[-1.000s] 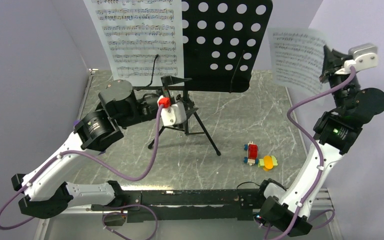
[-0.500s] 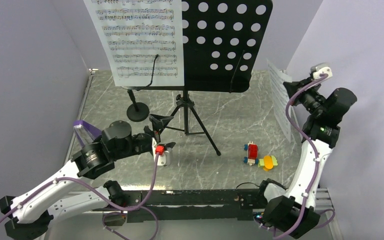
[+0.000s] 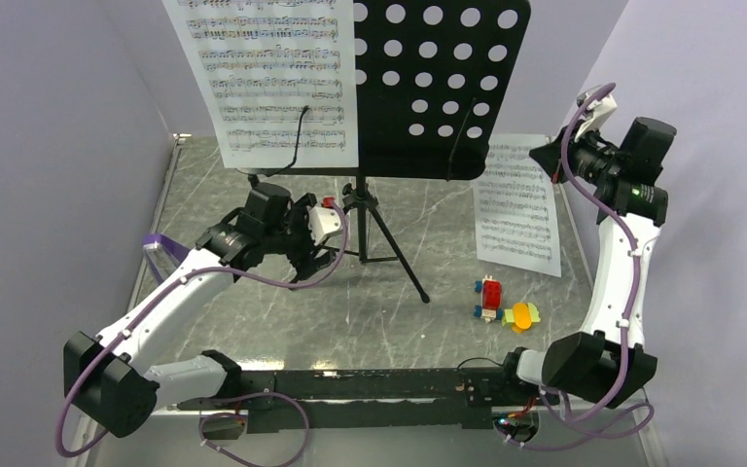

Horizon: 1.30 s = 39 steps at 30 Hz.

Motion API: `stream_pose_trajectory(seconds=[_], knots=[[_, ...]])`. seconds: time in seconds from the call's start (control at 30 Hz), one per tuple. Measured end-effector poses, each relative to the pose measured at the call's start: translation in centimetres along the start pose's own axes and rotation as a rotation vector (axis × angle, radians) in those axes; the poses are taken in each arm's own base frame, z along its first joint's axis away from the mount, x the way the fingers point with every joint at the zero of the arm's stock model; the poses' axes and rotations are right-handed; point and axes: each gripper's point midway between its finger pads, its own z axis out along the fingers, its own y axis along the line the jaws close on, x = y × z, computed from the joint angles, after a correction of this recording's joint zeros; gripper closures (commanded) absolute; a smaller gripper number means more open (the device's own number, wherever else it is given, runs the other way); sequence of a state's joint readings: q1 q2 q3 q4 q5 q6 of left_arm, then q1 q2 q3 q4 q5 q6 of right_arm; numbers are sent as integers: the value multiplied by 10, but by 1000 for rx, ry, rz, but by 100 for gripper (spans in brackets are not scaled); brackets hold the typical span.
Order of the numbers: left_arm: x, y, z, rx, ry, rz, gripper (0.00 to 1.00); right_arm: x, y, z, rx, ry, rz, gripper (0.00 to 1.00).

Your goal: Pack up the instrument practice props

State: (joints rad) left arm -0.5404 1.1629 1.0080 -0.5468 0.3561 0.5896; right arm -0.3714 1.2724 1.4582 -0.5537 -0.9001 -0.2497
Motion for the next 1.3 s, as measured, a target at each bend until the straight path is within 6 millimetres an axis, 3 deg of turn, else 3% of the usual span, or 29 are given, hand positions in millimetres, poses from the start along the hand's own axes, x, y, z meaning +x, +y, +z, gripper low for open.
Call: stream_pose_trajectory(seconds=[0.17, 0.3, 0.43, 0.53, 0.87, 1.1, 1.3], knots=[[0, -6, -6, 5, -27, -63, 1, 22, -5, 8, -19, 65, 59, 100], [5, -20, -5, 43, -34, -136, 1, 74, -27, 29, -5, 147, 179, 100], [5, -22, -5, 45, -33, -178, 1, 129, -56, 49, 56, 216, 258, 100], [7, -24, -6, 50, -23, -186, 1, 155, -79, 60, 126, 241, 266, 100], [19, -30, -3, 79, 26, -182, 1, 194, -149, 90, 291, 300, 139, 100], [26, -29, -8, 92, 63, -161, 1, 229, -178, 116, 237, 385, 16, 100], [25, -28, -9, 113, 82, -154, 1, 252, -202, 125, 253, 455, -68, 100]])
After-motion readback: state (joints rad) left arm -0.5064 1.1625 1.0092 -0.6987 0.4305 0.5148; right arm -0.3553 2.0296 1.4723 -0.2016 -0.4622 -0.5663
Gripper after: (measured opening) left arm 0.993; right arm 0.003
